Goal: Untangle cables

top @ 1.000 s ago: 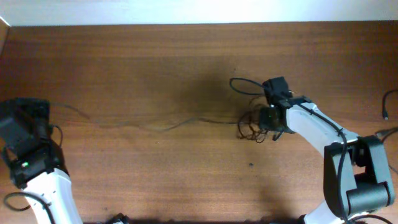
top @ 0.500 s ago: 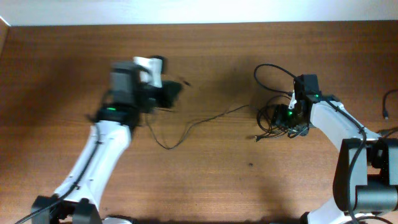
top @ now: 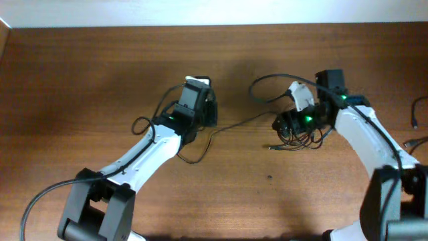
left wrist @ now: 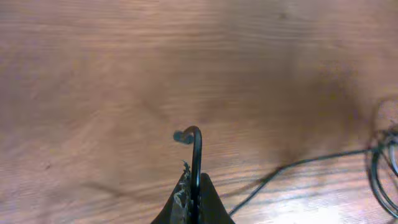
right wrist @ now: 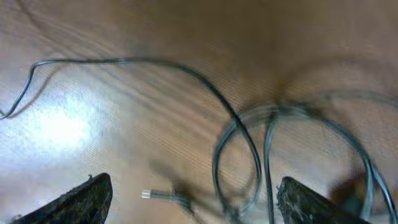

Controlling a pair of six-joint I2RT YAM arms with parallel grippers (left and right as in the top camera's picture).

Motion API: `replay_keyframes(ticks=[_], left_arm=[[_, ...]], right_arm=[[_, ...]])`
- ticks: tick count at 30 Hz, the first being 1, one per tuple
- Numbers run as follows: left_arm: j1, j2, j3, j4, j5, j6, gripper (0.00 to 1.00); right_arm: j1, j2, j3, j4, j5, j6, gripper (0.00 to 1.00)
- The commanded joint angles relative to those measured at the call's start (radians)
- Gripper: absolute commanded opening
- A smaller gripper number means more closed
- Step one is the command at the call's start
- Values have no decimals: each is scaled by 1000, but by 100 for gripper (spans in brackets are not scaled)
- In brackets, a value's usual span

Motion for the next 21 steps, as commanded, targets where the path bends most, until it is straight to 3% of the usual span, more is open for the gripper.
replay_keyframes(ticks=[1,3,4,6,7,9,11,13,14,15,16,18,21], left_arm=[[44,4,9,-36,-13,-117,0],[44,4,9,-46,5,-117,0],[44,4,9,-46,13,-117,0],[44,4,9,-49,13,-117,0],[44,4,9,-50,12,-129,0],[44,4,9,-50,12,-166,0],[44,4,9,-51,12,-166,0],[44,4,9,-51,12,-166,0],[44,4,9,-51,12,-166,0],[44,4,9,-50,12,-166,0],[44,4,9,-51,12,-166,0],[44,4,9,-52,12,-166,0],[44,4,9,-57,12,-166,0]], right_arm=[[26,72,-1,100,-45,-63,86],[51,130,-1,161,-32,-63,80],[56,161,-1,180,-35,-62,66],[56,164,5,178,-38,6,11],[56,161,29,153,-42,66,4],[56,124,212,-46,-56,84,4],[56,93,397,-156,161,109,4],[82,79,444,-153,423,166,4],[109,79,444,-143,511,142,4],[158,79,444,-191,525,-105,4],[184,79,444,-244,552,-185,4],[235,79,444,-357,649,-240,4],[238,79,444,-383,709,-249,4]])
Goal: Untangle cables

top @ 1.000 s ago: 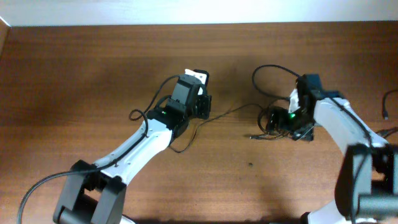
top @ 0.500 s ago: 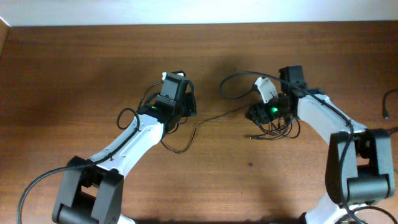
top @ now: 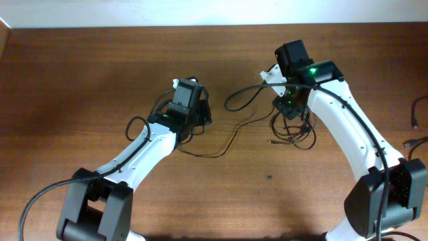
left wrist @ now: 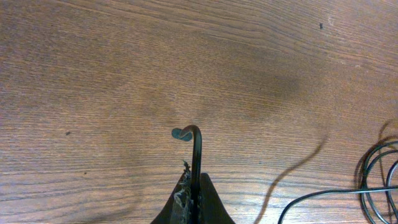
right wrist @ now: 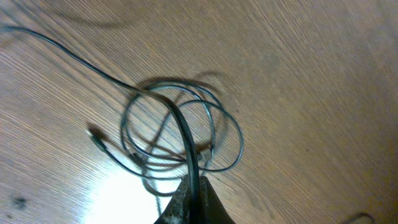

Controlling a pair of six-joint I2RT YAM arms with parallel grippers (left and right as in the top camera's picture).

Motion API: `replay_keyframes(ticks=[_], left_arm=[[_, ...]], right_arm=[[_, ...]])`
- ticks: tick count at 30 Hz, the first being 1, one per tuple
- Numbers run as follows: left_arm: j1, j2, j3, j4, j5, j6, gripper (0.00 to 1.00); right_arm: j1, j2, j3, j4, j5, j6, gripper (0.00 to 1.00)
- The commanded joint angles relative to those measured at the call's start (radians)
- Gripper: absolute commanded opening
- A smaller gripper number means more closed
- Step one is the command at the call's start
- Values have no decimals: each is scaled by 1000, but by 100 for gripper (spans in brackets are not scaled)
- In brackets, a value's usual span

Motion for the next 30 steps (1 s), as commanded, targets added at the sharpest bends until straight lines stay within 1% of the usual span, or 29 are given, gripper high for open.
replay_keyframes(ticks=[1,2,3,5,6,7,8,9,10,11,12,13,14,15,16,17,19,20,21,22,23,24,26,27,28,29,30], left_arm=[[3,4,9,-5,8,-13,0],[3,4,9,-7,8,-13,0],[3,4,9,-6,8,-13,0],[3,4,9,-6,7,-16,0],[10,4,9,-6,7,-16,0],[45,4,9,-14,-14,-16,0],[93,4,9,-24,-20,-36,0],[142,4,9,-66,-15,-212,0],[185,5,9,-141,-9,-444,4],[241,5,6,-255,108,-767,31],[261,5,6,-254,200,-806,53],[276,5,6,-226,271,-806,95],[282,5,6,-195,255,-742,99],[307,3,9,-83,229,-522,99],[363,-8,43,-35,299,-336,99],[436,-37,94,-51,391,-264,99],[562,-109,141,-54,460,-243,99],[657,-172,141,-68,460,-242,99],[703,-196,141,-97,460,-242,99],[780,-224,141,-179,452,-242,99],[830,-230,141,-243,449,-242,99],[873,-229,140,-308,439,-242,99],[937,-227,140,-441,319,-243,99],[953,-227,140,-479,267,-243,99],[954,-227,140,-508,224,-243,99],[954,-227,140,-521,210,-243,99],[954,-227,140,-529,205,-243,99]], right_arm=[[-2,-6,9,41,186,25,4],[-2,-6,9,126,339,203,4],[-1,-8,13,149,197,307,4],[-1,-6,11,149,-452,312,4],[1,-5,3,178,-691,312,4],[26,8,-6,235,-948,312,4],[50,15,-6,237,-951,312,4],[72,21,-6,237,-951,312,4],[96,31,-6,241,-931,312,4],[117,45,-6,243,-909,312,4],[124,51,-6,243,-909,313,4],[125,55,-6,243,-909,312,4],[125,55,-6,243,-909,312,4],[125,55,-6,241,-909,313,4],[126,55,-6,231,-909,313,4],[134,55,-6,228,-909,312,5],[180,56,-6,256,-893,312,7],[230,57,-6,286,-809,313,7],[258,61,-6,306,-743,333,7],[304,78,-6,349,-653,411,10],[334,95,-6,381,-634,445,13],[372,128,-6,422,-633,447,19],[430,195,-6,489,-601,514,37],[459,226,-6,504,-532,526,61],[477,237,-6,504,-472,540,73],[486,237,-6,504,-408,582,84],[489,212,-2,476,-288,697,94]])
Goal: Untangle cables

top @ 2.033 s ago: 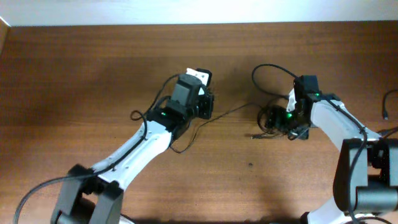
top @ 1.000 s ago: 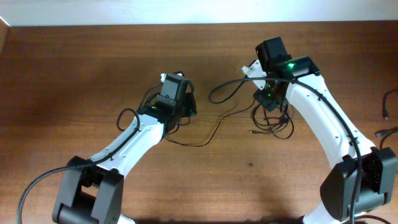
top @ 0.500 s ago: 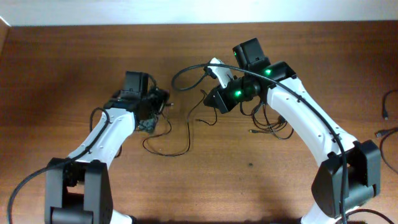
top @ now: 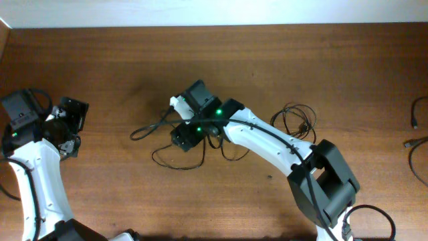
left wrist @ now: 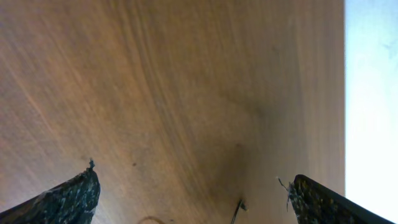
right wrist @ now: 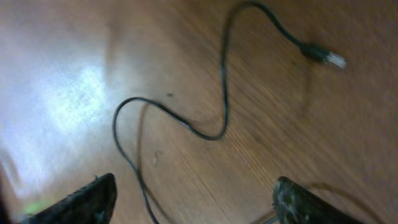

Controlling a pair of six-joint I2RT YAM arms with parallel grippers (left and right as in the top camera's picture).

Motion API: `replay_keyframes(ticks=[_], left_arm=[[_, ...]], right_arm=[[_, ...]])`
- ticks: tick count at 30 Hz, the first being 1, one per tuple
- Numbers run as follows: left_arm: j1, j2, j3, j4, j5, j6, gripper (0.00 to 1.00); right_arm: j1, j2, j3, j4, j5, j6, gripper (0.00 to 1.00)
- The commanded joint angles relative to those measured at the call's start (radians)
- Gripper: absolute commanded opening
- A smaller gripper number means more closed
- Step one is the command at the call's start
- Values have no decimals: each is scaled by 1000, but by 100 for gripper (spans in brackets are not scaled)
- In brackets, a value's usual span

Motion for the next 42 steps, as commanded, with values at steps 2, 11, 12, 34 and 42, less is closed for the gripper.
replay_keyframes(ticks=[2,11,12,34,42], left_arm=[[3,2,0,-16,-69,15,99],[2,2,0,-16,-69,15,99],[2,2,0,-16,-69,15,99],[2,2,0,-16,-69,15,99],[3,2,0,-16,-69,15,99]], right_arm=[[-19,-73,6,-108,320,361,98],[-324,-185,-61,-571,304,590,98],[-332,-185,-102,-552,274,590,99],[80,-3,-144,280,142,303,14],[113,137,-143,465,317,303,63]])
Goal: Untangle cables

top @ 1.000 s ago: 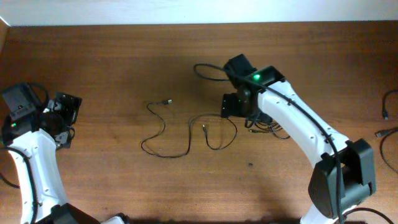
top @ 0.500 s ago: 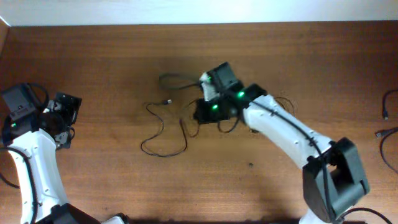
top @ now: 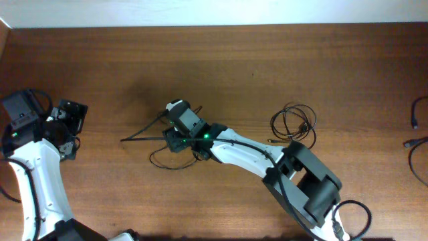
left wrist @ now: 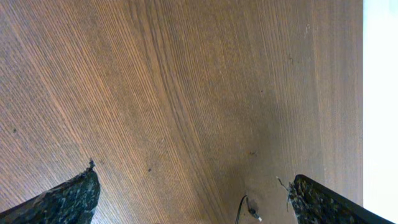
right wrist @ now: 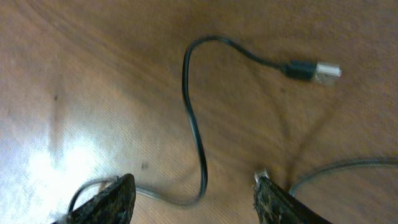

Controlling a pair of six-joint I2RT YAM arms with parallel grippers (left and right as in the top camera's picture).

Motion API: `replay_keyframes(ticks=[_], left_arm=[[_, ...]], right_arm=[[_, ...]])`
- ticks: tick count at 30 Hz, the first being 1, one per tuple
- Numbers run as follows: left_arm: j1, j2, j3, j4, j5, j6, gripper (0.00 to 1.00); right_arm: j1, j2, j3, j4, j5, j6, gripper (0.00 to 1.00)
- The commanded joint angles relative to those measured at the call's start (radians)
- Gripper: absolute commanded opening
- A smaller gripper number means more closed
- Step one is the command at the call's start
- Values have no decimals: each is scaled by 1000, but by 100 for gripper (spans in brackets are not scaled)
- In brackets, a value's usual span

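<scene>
A loose black cable (top: pixel 160 136) lies at the table's centre-left, one end stretched left. In the right wrist view the same cable (right wrist: pixel 198 146) curves between the fingers and ends in a USB plug (right wrist: pixel 314 71). My right gripper (top: pixel 172 142) (right wrist: pixel 193 200) is open, low over this cable and gripping nothing. A separate coiled cable (top: pixel 294 120) lies to the right, apart from the loose one. My left gripper (top: pixel 71 130) (left wrist: pixel 193 200) is open at the far left; a thin cable end (left wrist: pixel 249 210) shows near the bottom edge of its view.
More black cables (top: pixel 418 115) lie at the table's right edge. The white wall runs along the table's far edge (top: pixel 214 27). The right arm (top: pixel 254 150) stretches across the table's middle.
My right gripper sits a little further left and lower over the loose cable, its fingers somewhat closer together. The cable's left end now lies straighter. The left arm has hardly moved.
First my left gripper was shut on a cable end at the centre, the right one open over the tangle. Then both were shut on cable. Later the left was open at the far left and the right open over the loose cable, with the coil lying apart.
</scene>
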Motion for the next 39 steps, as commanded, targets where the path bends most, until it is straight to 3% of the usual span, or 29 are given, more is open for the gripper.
replay_keyframes(ticks=[1,2,3,5,6,8,10,12,14,16,19,21,22,26,27,28,30,32,34,37,38,39], left_arm=[[2,1,0,-1,-8,13,99],[2,0,0,-1,-8,13,99],[2,0,0,0,-8,13,99],[2,1,0,-1,-8,13,99],[2,0,0,0,-7,13,99],[2,1,0,-1,-8,13,99],[2,1,0,0,-8,13,99],[2,1,0,-1,-8,13,99],[2,0,0,-1,-8,13,99],[2,1,0,-1,-8,13,99],[3,0,0,-1,-8,13,99],[2,1,0,-1,-8,13,99],[2,1,0,0,-8,13,99],[2,1,0,-1,-8,13,99],[2,0,0,-1,-8,13,99],[2,0,0,-1,-8,13,99],[3,1,0,0,-8,13,99],[2,0,0,0,-8,13,99],[2,0,0,-1,-8,13,99],[2,1,0,0,-8,13,99],[2,1,0,-1,-8,13,99],[2,1,0,-1,-8,13,99]], right_arm=[[6,71,10,39,92,-8,62],[5,80,10,45,135,-8,61],[4,81,10,53,138,-15,54],[4,123,10,80,138,-16,18],[4,132,9,93,138,-47,6],[-11,133,32,134,194,-243,4],[-104,129,249,-102,300,-467,4],[-227,129,533,-309,314,-521,4],[-332,129,742,-385,313,-537,4],[-535,129,941,-409,314,-615,4],[-887,142,961,-470,303,-616,4],[-1017,171,961,-476,247,-616,4],[-1164,232,960,-478,151,-616,4],[-1281,382,960,-538,117,-576,4],[-1292,404,960,-565,126,-550,20],[-1299,410,960,-581,137,-529,49],[-1307,404,961,-628,137,-526,96],[-1304,404,961,-714,137,-523,99],[-1303,375,963,-772,136,-424,99],[-1268,211,963,-757,142,-398,98],[-1251,146,963,-779,184,-320,98],[-1230,85,963,-883,377,-56,98]])
